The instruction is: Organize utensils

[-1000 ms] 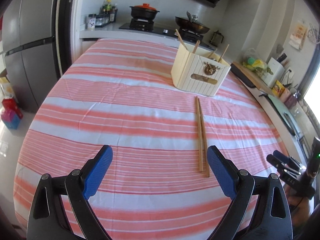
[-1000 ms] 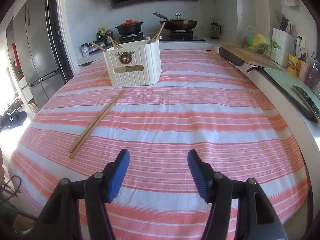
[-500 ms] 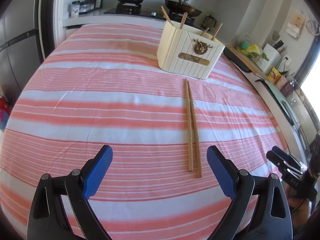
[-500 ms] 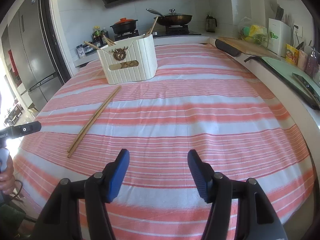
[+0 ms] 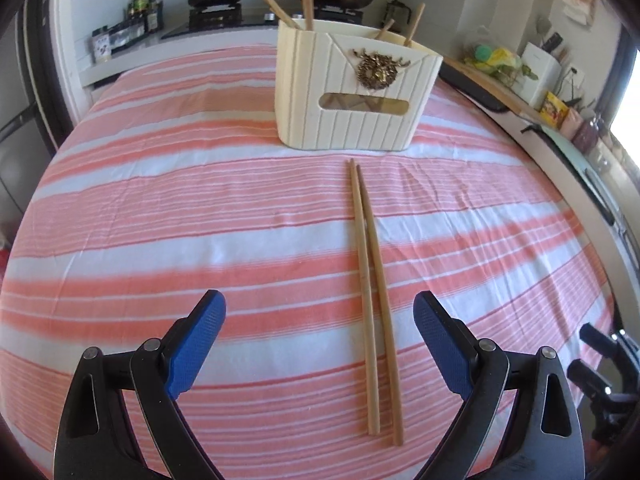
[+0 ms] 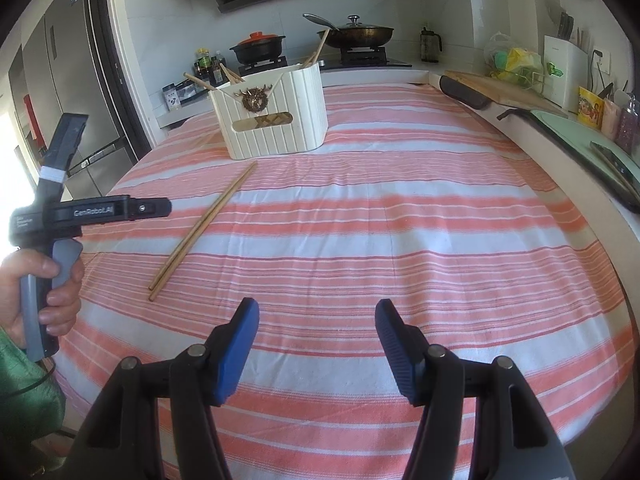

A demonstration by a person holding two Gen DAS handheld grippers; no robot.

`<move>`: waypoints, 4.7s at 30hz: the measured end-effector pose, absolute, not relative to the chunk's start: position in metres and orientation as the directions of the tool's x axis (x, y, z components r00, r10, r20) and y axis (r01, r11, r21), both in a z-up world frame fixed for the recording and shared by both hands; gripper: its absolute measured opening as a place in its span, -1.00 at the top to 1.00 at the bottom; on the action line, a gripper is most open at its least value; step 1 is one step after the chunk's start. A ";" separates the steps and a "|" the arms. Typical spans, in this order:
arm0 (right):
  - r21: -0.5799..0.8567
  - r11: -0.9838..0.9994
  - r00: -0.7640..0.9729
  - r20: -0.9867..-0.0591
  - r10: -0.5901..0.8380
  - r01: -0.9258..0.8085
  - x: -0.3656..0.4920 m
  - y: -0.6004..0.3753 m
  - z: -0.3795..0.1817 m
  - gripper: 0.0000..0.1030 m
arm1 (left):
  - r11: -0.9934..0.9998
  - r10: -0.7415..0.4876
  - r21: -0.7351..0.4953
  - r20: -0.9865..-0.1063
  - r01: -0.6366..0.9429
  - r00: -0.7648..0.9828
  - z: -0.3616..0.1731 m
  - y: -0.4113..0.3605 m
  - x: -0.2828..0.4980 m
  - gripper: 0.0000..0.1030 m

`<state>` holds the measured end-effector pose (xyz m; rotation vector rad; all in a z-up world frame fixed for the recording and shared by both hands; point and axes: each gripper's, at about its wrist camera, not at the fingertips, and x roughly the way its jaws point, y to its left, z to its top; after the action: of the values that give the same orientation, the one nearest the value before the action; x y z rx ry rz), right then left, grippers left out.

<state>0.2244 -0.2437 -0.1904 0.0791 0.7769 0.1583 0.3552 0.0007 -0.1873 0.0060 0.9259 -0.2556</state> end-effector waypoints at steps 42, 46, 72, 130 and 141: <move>0.171 0.957 0.610 -0.741 0.283 -0.236 0.278 -0.151 -0.190 -0.20 | 0.994 -0.050 -0.095 -0.799 -0.045 0.599 -0.212 0.091 0.289 0.89; 0.210 0.957 0.577 -0.765 0.287 -0.198 0.323 -0.115 -0.194 -0.20 | 0.988 -0.056 -0.132 -0.796 -0.082 0.603 -0.212 0.110 0.280 0.89; -0.128 0.988 0.590 -0.805 -0.055 -0.083 0.291 -0.239 -0.215 0.86 | 0.985 -0.145 -0.173 -0.796 0.008 0.588 -0.211 0.025 0.286 0.65; 0.054 0.955 0.837 -0.469 0.282 -0.292 0.297 -0.242 -0.007 0.89 | 0.948 -0.319 -0.193 -0.508 0.255 0.800 -0.014 0.049 0.297 0.92; 0.090 0.950 0.860 -0.406 0.308 -0.298 0.280 -0.246 0.007 0.89 | 0.950 -0.312 -0.177 -0.482 0.258 0.819 -0.005 0.047 0.280 0.92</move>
<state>0.2802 -0.2462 0.0071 0.0238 0.4303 0.3185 0.2799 0.0470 -0.0055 -0.1056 0.5312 -0.3042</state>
